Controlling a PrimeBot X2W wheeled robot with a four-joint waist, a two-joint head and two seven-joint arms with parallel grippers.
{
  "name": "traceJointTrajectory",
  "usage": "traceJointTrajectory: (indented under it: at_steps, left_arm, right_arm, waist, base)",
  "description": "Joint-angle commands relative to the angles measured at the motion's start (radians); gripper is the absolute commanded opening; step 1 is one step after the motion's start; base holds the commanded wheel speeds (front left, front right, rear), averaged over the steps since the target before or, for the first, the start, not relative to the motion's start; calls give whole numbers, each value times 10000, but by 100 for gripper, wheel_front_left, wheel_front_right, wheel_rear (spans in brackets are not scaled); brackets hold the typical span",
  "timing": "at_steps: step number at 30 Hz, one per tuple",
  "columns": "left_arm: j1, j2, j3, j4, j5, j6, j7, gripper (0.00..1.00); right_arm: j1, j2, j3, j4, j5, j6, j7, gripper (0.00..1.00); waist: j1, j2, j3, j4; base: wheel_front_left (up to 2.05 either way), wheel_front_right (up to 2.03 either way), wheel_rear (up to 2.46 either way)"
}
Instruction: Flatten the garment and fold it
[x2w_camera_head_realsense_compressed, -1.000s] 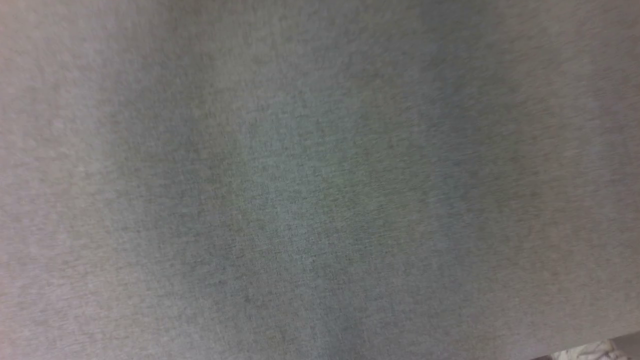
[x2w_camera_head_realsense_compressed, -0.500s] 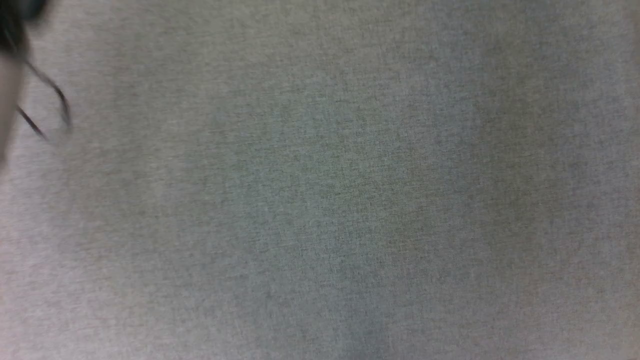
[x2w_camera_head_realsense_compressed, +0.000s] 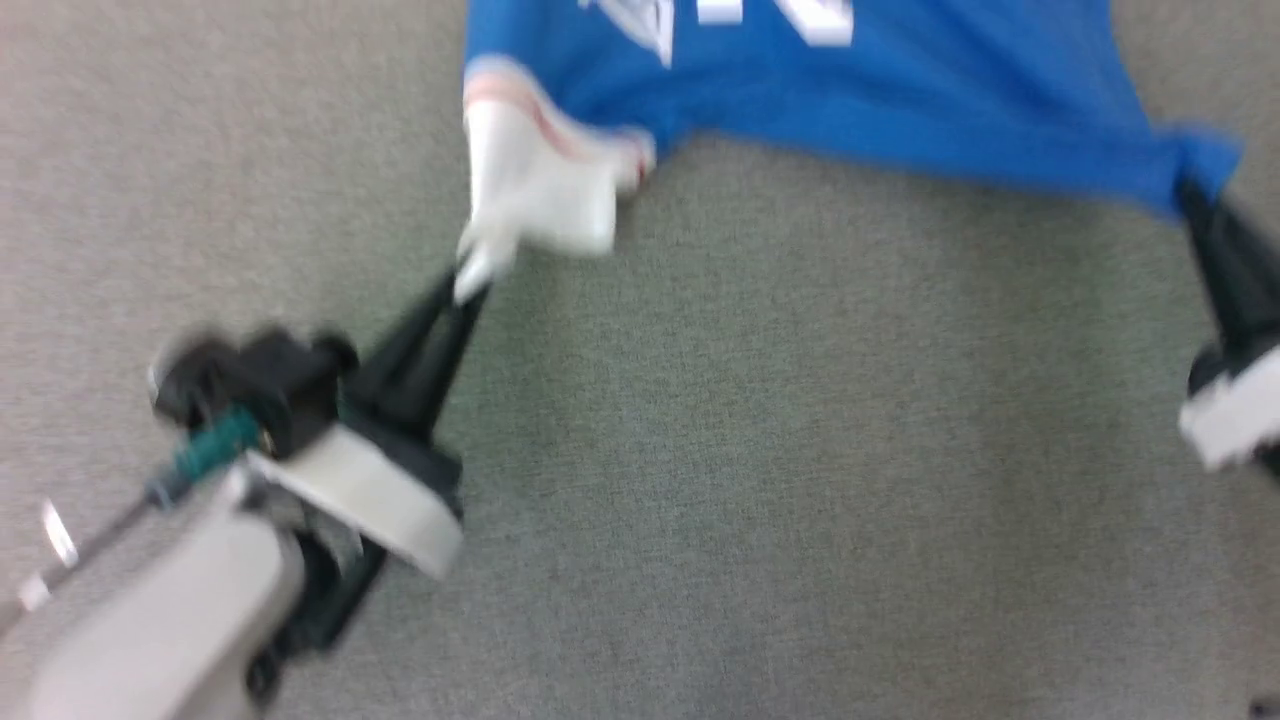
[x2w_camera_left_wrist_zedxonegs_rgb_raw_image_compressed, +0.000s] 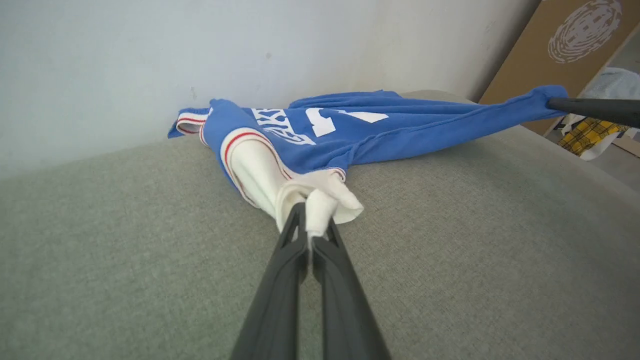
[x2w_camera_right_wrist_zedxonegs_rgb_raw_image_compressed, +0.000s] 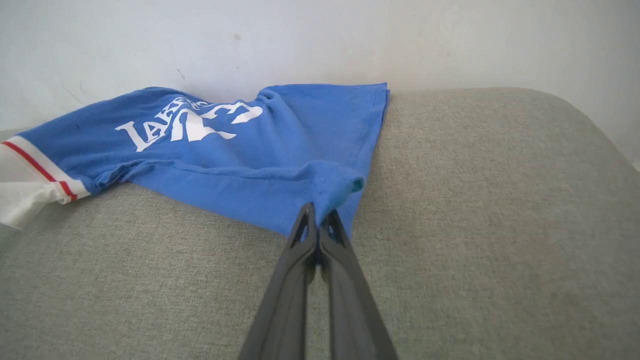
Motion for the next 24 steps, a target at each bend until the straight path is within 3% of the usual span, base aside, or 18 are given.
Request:
traceJointTrajectory:
  at_steps: [1, 4, 12, 24]
  left_arm:
    - [446, -27, -64, -56, -240, 190, -45, 0]
    - [1477, -163, -194, -61, -847, 560, 44, 0]
    - [3788, -287, -330, 305, -2512, 1031, 252, 0]
    - [6161, 284, -834, -216, -4811, 1440, 2056, 0]
  right_arm:
    - [421, 132, -172, -147, -129, -9, 90, 0]
    - [1470, 488, -445, -371, -190, -9, 458, 0]
    - [4084, 937, -878, -410, -443, -9, 1683, 0]
    - [6440, 358, -620, -162, -1003, -9, 2798, 0]
  waist:
    - [4, 0, -739, 65]
    - [4, 0, -1194, 125]
    - [4, 0, -2448, 180]
    - [4, 0, -3535, 229]
  base:
    - [0, 0, 0]
    - [0, 0, 0]
    - [0, 0, 0]
    - [0, 0, 0]
